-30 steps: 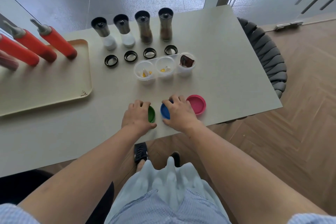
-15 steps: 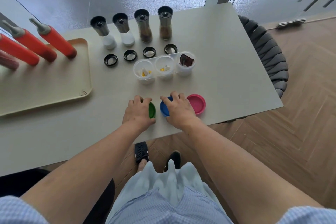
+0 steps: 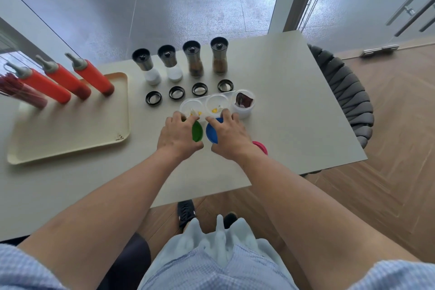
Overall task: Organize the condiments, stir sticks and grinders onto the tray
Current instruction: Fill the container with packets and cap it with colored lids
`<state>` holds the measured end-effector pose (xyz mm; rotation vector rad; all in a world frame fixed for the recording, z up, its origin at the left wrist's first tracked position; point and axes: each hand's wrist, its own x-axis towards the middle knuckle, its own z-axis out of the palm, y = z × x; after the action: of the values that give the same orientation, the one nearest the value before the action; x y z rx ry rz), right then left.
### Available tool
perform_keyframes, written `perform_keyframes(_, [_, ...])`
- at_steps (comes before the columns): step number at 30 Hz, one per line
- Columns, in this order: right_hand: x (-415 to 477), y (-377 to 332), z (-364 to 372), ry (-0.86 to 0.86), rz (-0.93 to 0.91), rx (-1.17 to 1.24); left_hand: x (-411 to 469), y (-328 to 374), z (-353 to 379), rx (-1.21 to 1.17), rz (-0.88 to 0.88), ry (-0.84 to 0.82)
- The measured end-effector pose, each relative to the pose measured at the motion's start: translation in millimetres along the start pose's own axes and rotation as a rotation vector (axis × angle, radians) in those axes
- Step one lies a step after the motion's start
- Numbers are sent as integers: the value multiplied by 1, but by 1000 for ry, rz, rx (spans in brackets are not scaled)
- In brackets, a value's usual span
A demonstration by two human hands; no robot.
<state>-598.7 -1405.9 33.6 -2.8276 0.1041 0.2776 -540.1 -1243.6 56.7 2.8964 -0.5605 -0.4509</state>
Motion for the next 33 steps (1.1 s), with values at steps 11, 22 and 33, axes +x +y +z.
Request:
perform_keyframes(11, [38, -1, -32, 129, 56, 140, 35, -6, -32, -185, -7, 107])
perform_keyframes(22, [63, 8, -19, 383, 158, 376, 67, -24, -15, -302, 83, 143])
perform_keyframes(33, [75, 25, 0, 346, 238, 299, 98, -36, 5, -308, 218, 47])
